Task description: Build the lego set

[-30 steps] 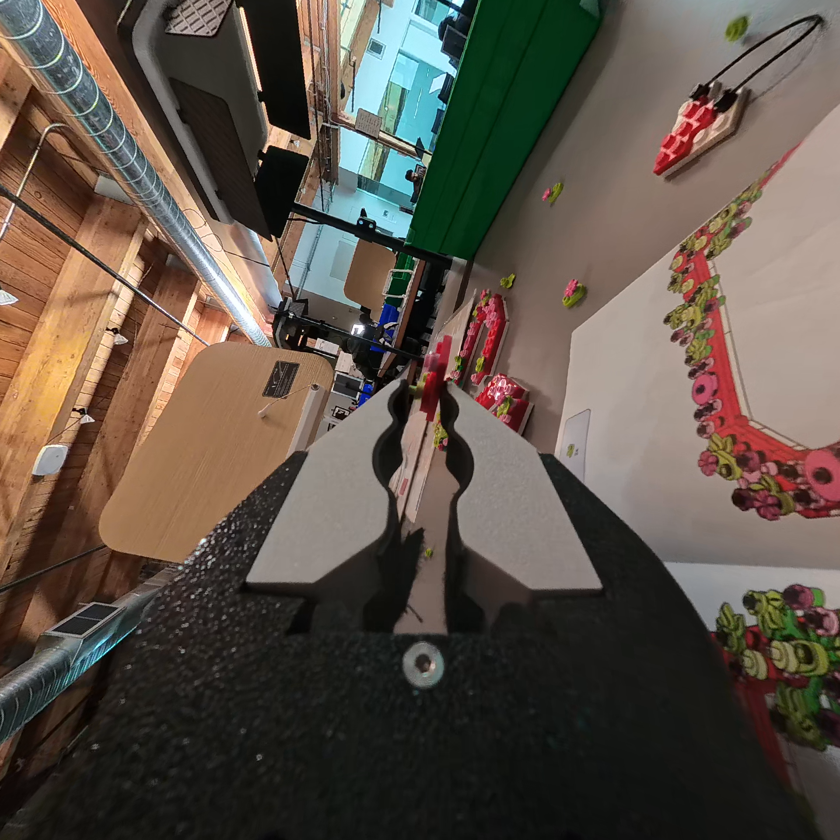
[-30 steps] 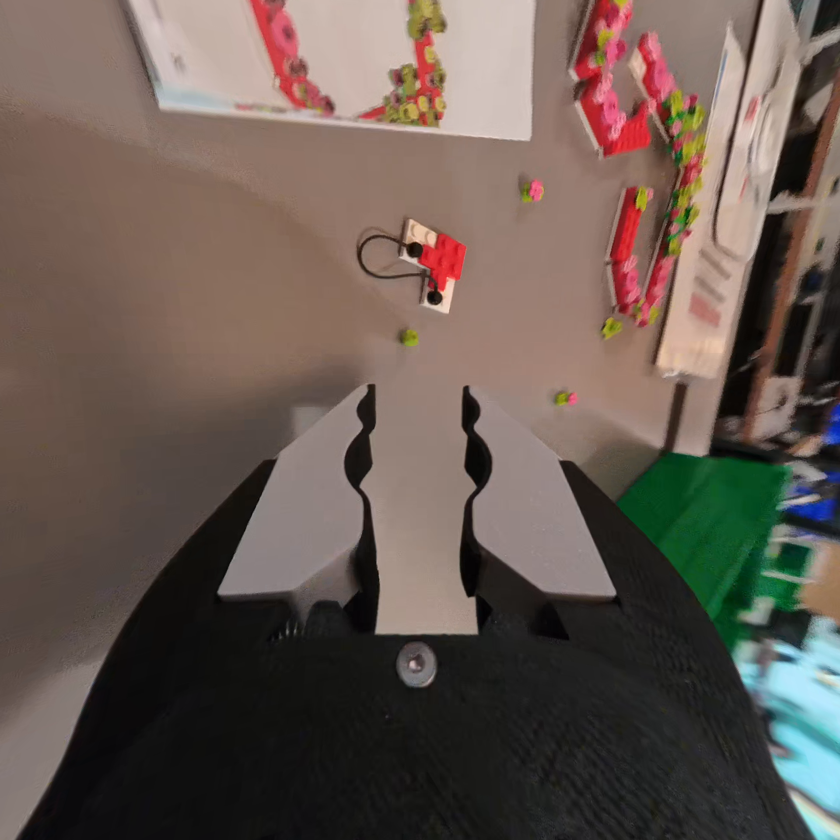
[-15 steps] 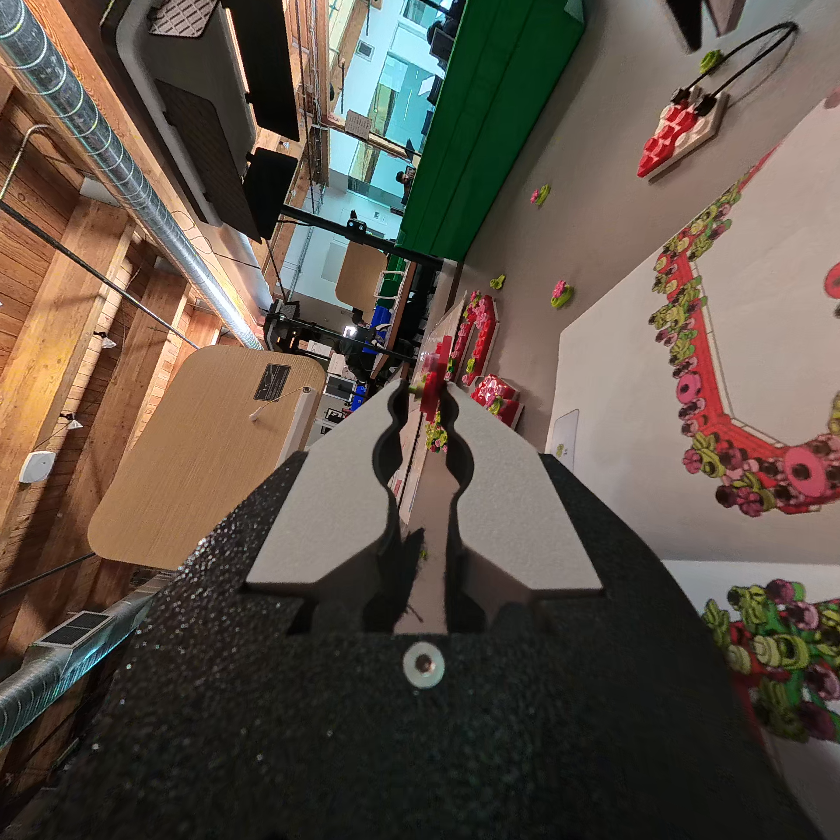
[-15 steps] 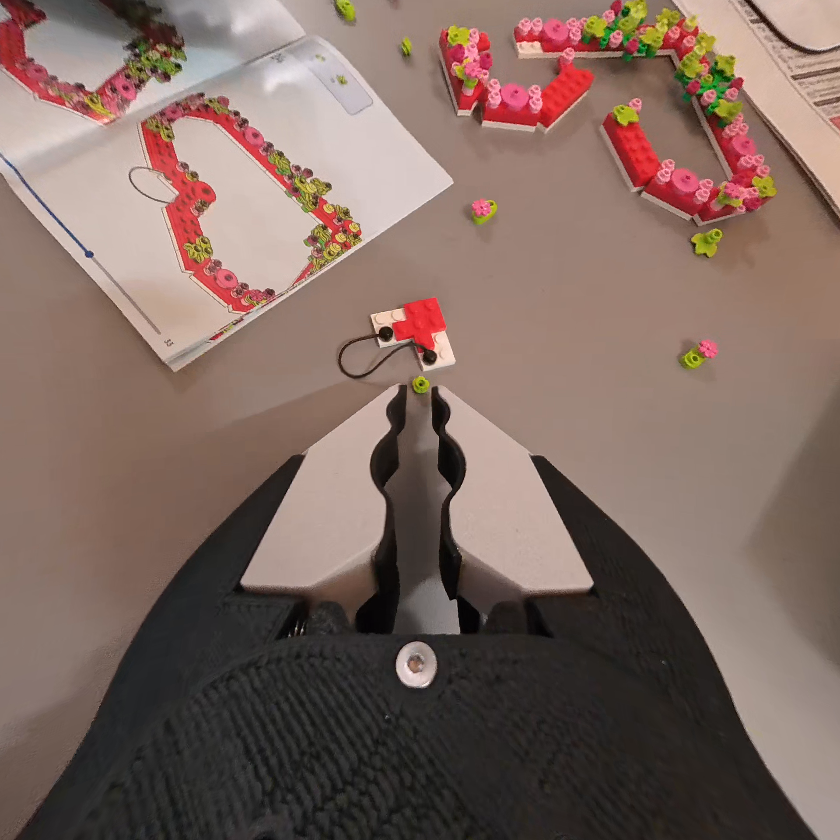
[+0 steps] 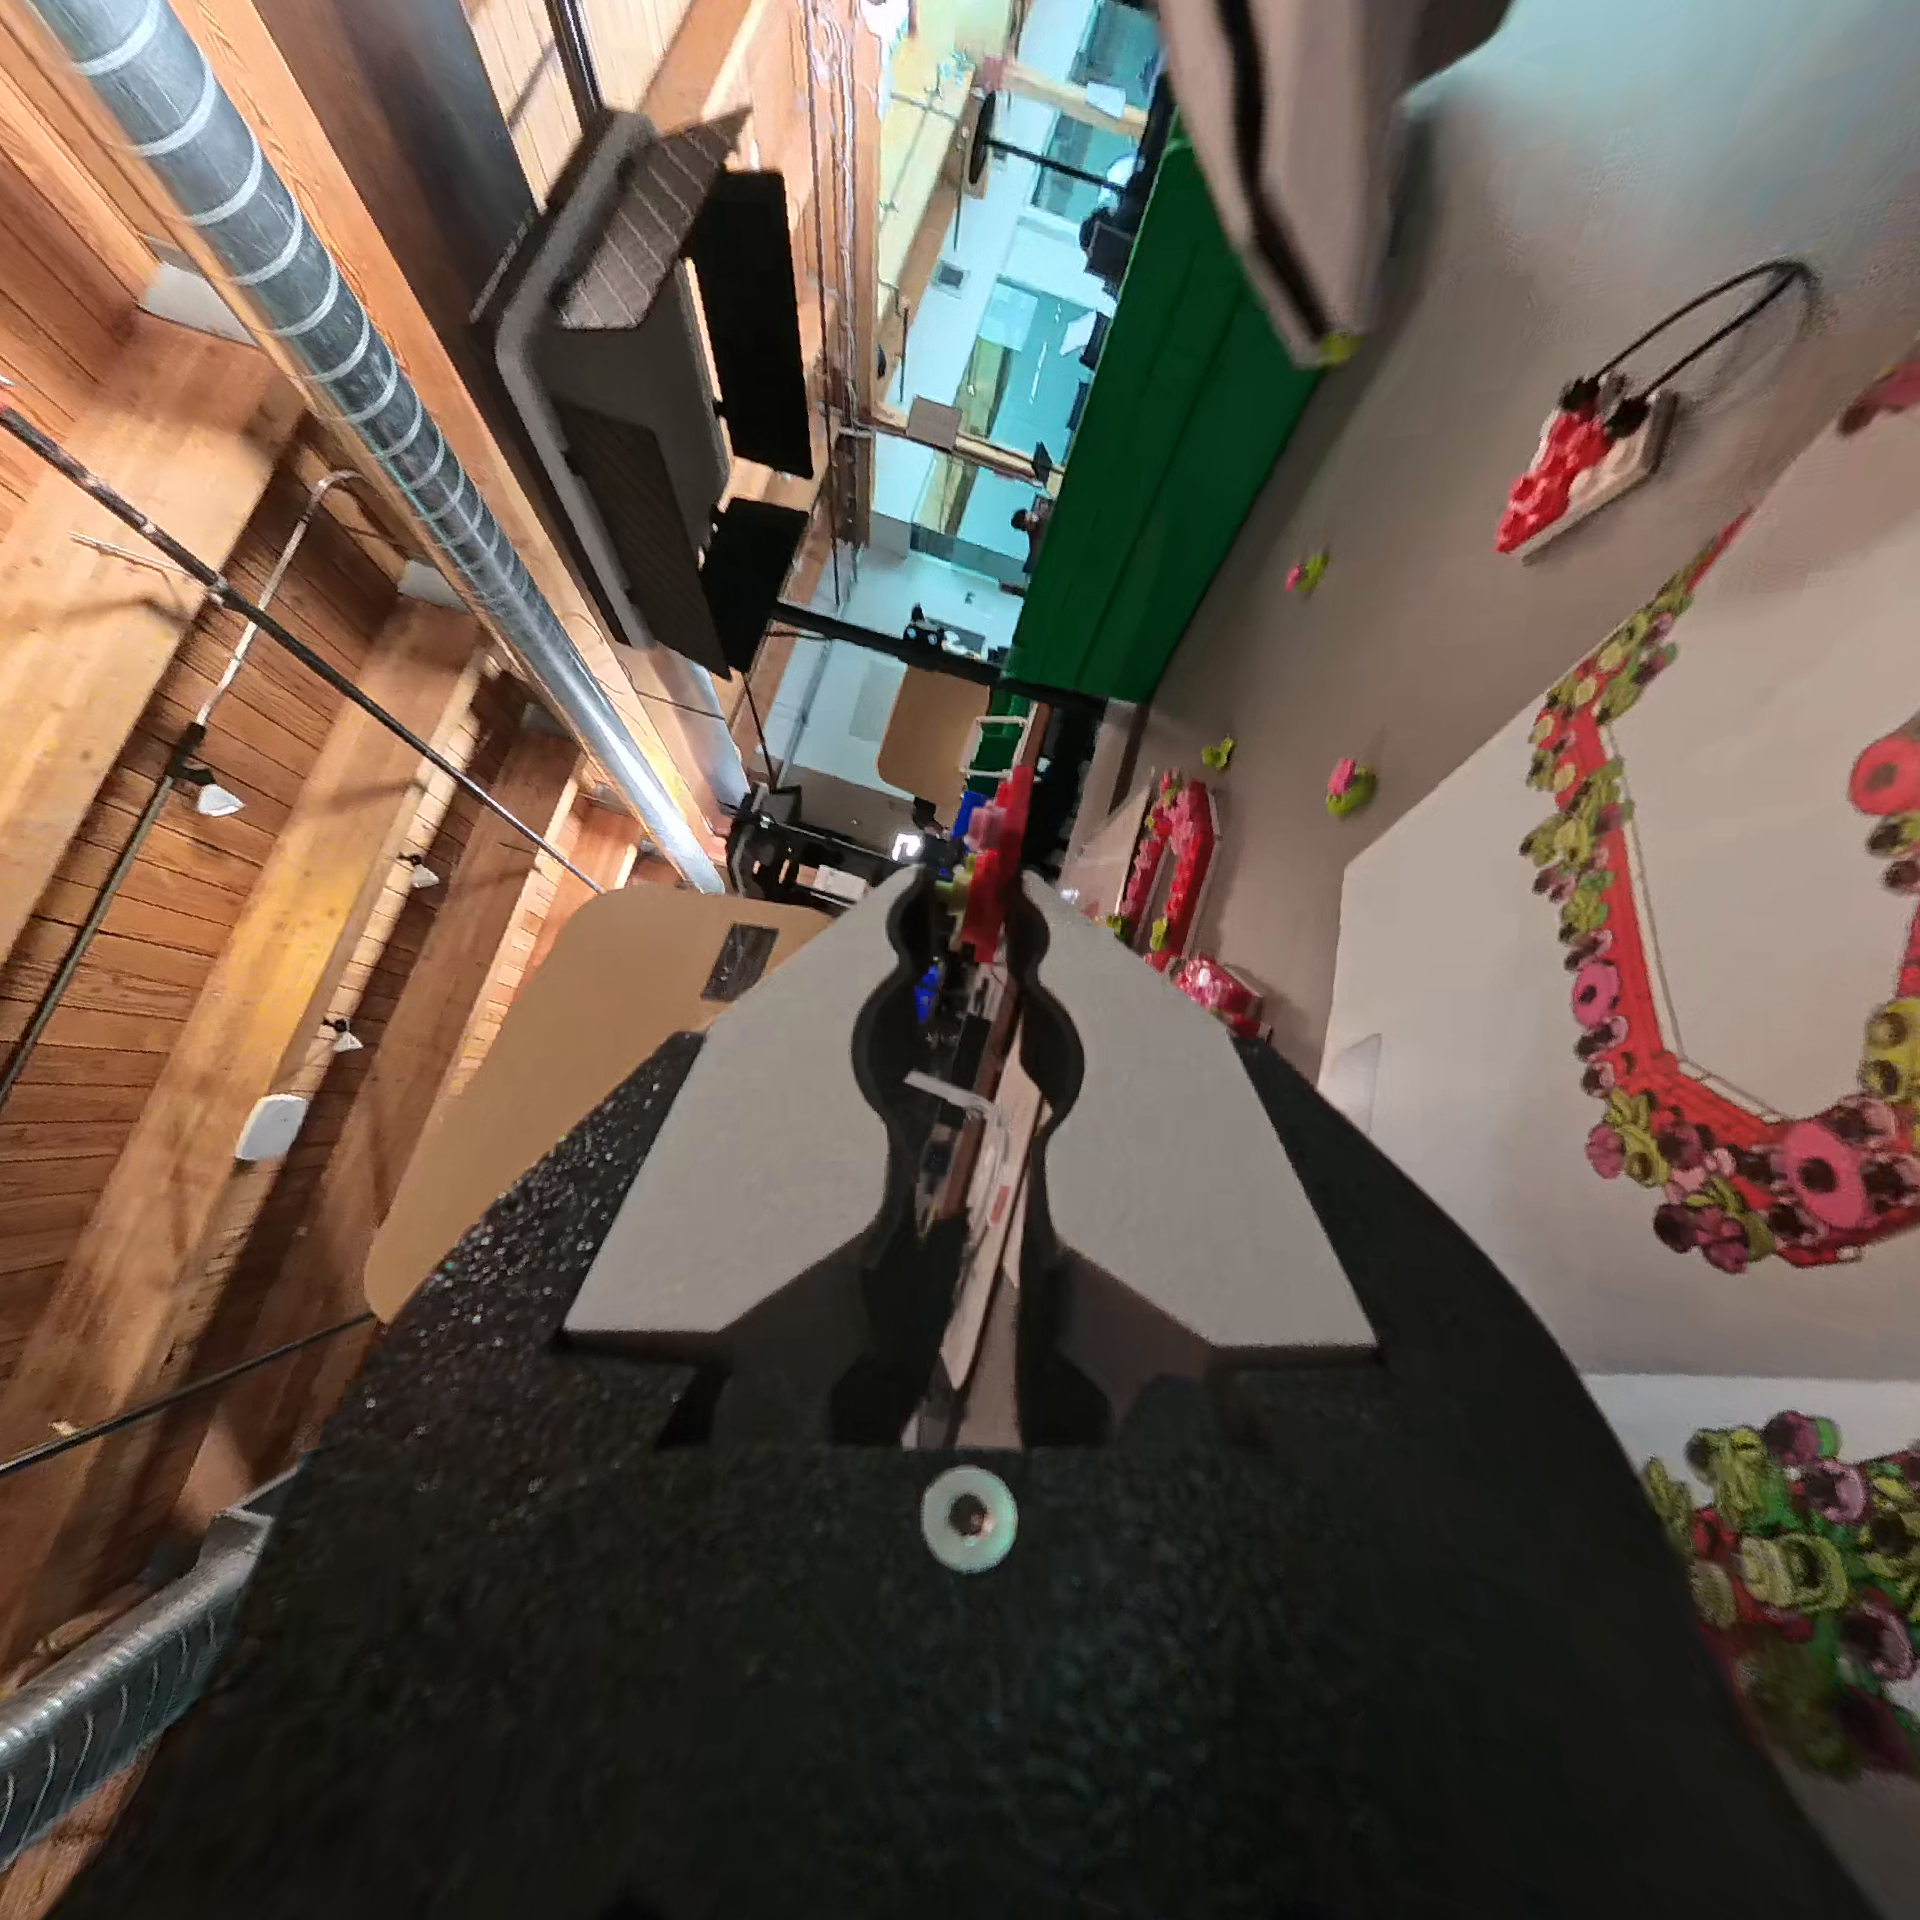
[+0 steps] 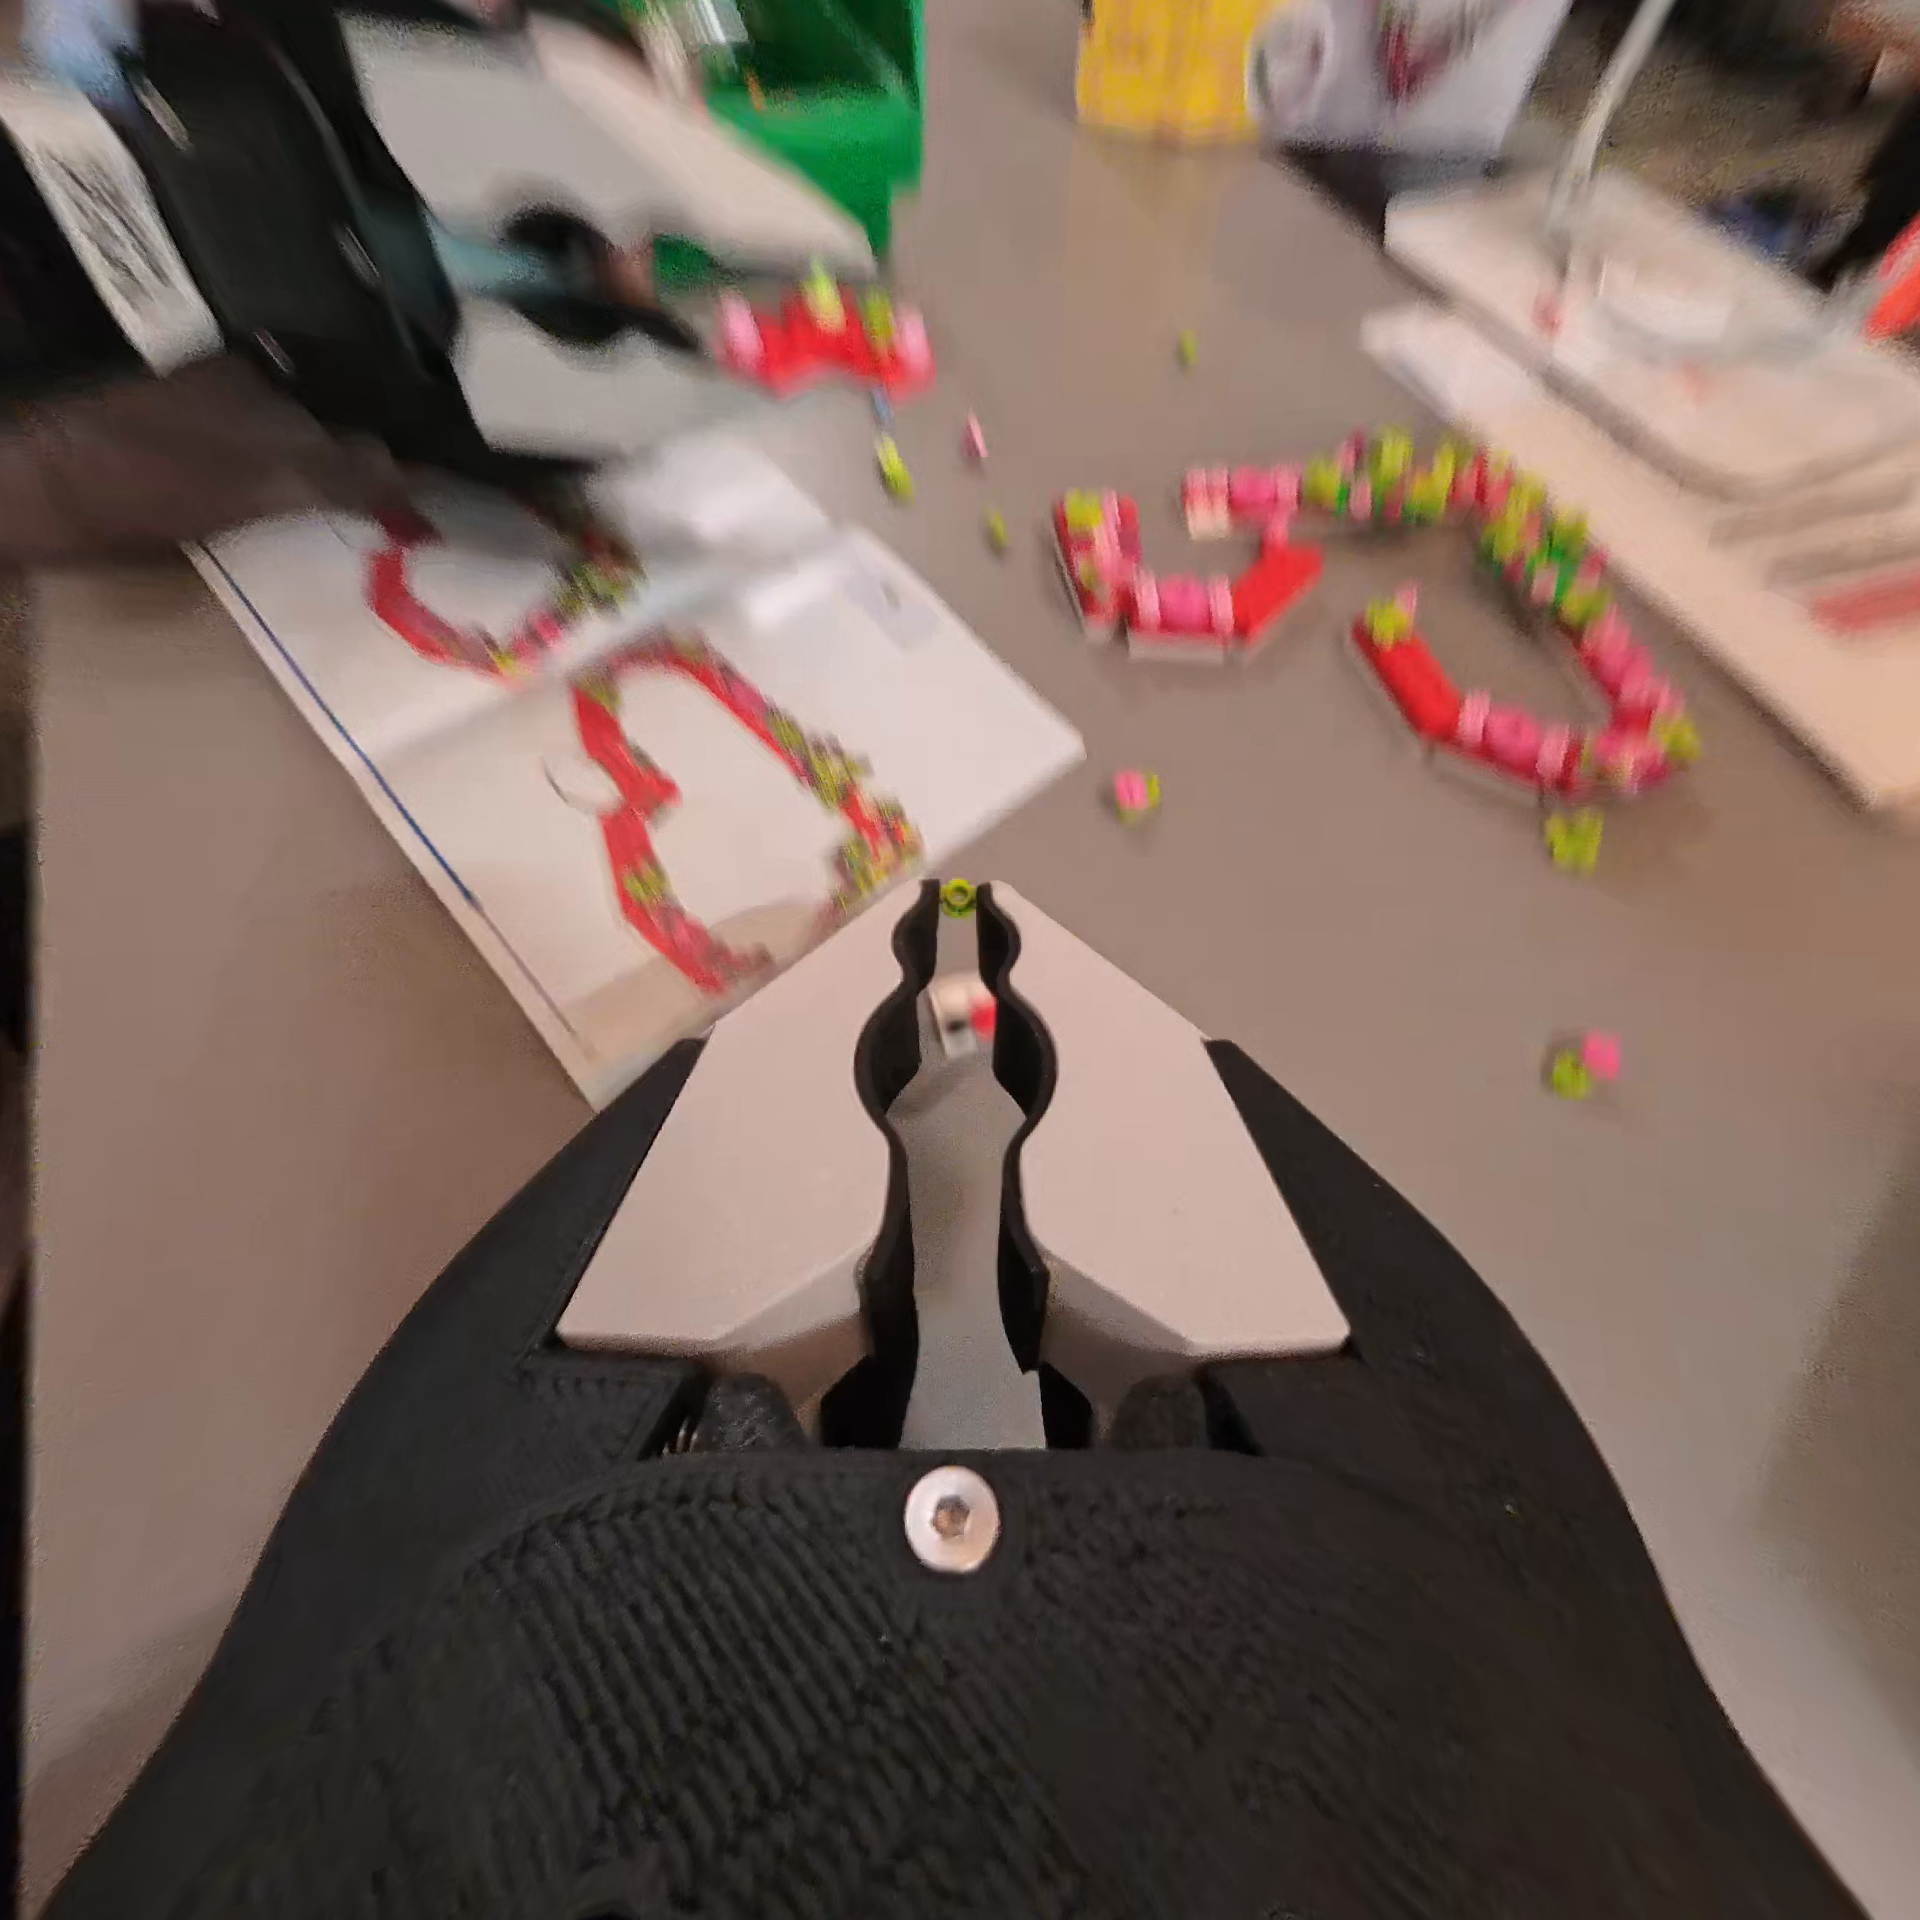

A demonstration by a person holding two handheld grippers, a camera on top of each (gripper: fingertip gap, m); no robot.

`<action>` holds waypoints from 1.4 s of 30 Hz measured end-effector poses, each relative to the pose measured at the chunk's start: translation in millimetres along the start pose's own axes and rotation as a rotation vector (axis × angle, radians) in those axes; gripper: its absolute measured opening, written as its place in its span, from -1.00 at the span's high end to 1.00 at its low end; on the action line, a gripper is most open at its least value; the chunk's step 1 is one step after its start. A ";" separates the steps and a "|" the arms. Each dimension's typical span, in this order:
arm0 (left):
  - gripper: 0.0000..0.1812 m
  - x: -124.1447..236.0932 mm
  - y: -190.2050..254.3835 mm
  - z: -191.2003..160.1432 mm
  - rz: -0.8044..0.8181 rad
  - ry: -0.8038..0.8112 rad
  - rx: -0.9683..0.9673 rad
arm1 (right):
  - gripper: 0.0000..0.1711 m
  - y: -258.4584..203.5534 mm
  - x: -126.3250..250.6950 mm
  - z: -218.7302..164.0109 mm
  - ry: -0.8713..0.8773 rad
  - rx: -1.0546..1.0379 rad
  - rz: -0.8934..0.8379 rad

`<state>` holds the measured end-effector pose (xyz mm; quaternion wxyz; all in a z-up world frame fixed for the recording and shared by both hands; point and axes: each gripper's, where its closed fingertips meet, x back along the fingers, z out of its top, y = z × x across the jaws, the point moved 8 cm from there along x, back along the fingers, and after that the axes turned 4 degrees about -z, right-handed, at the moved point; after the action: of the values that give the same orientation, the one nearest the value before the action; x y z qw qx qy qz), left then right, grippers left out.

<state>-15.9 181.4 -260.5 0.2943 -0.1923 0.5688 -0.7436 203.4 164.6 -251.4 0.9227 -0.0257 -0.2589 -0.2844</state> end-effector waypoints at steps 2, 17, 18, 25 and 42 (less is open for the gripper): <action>0.87 -0.2 1.5 5.8 0.007 0.022 -0.026 | 0.94 -11.6 -0.1 28.9 0.091 0.047 0.023; 0.88 0.0 11.9 28.2 -0.007 0.126 -0.109 | 0.94 -43.7 -31.6 66.7 0.015 0.221 0.192; 0.88 -0.1 11.9 28.3 -0.005 0.127 -0.110 | 0.94 -43.5 -31.7 66.7 0.015 0.217 0.195; 0.88 -1.0 13.1 29.7 -0.011 0.134 -0.114 | 0.94 -43.2 -31.0 65.5 0.000 0.227 0.199; 0.88 -2.6 13.3 29.8 -0.015 0.130 -0.125 | 0.94 -44.3 -30.4 69.8 -0.006 0.238 0.204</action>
<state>7.6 158.8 -264.8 0.2385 -0.1660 0.6305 -0.7197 125.9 156.7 -210.4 0.9426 0.0567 -0.2896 -0.1563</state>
